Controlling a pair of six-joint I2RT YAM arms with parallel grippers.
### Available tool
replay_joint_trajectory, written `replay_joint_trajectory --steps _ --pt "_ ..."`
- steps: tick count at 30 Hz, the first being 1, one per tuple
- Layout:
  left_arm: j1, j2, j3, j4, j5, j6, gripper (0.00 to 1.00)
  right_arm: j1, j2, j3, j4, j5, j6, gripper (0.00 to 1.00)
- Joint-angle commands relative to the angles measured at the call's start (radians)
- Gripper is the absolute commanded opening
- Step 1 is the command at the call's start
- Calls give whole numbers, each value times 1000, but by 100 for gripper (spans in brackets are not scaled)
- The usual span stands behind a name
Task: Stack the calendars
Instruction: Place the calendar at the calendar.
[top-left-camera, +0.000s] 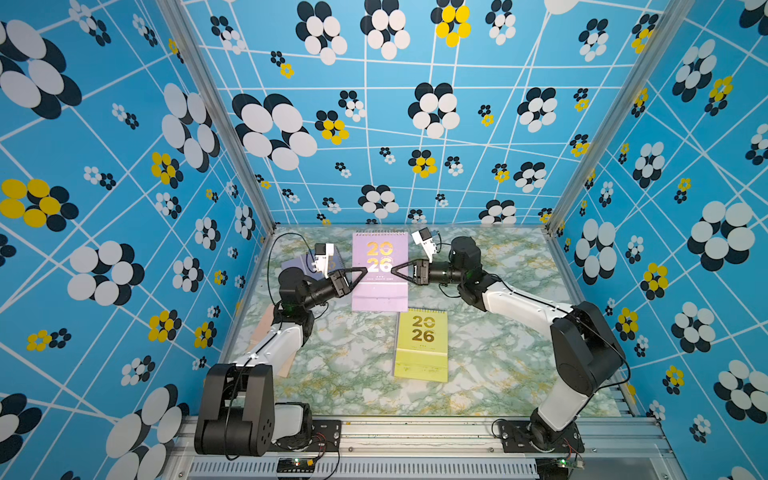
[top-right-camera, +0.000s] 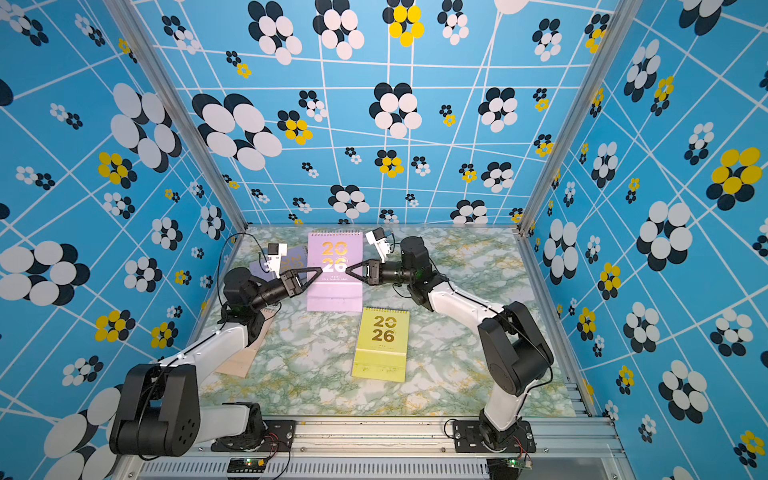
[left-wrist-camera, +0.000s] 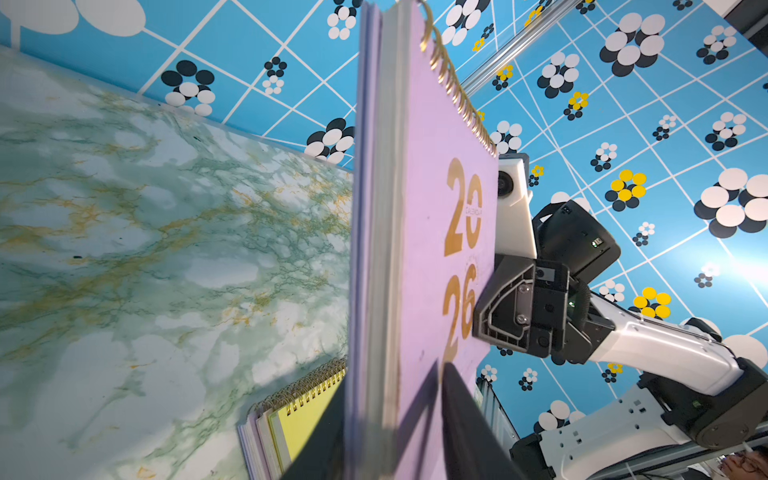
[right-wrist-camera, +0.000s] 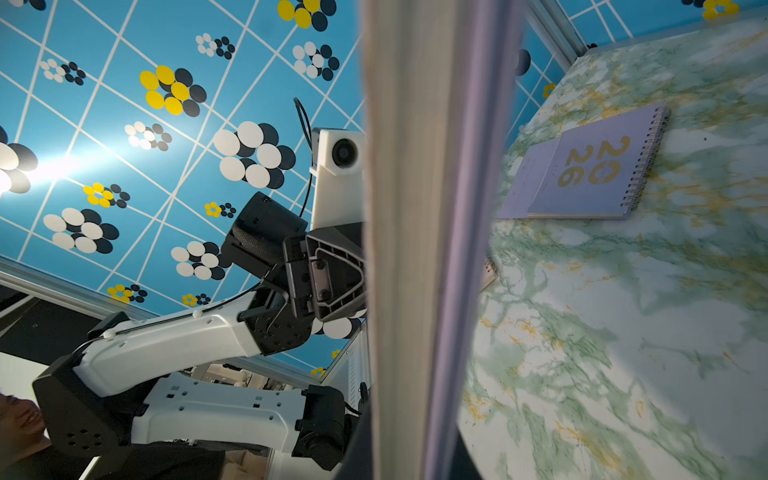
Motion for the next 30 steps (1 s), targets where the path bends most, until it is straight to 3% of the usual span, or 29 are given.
replay_joint_trajectory --steps 1,9,16,21,24,30 --pt "-15 -39 12 38 37 25 61 3 -34 0 -126 87 -79 0" --pt "-10 -97 19 -87 0 114 100 -38 -145 -82 -232 162 -95 0" --pt "-20 -163 39 -262 -101 241 100 -53 -331 -154 -444 248 -132 0" --pt "-43 -198 58 -416 -199 344 100 -61 -467 -242 -568 302 -88 0" --pt "-51 -201 47 -408 -220 345 100 -63 -522 -288 -637 306 -46 0" --pt "-87 -188 46 -407 -235 362 100 -67 -601 -431 -595 283 61 0"
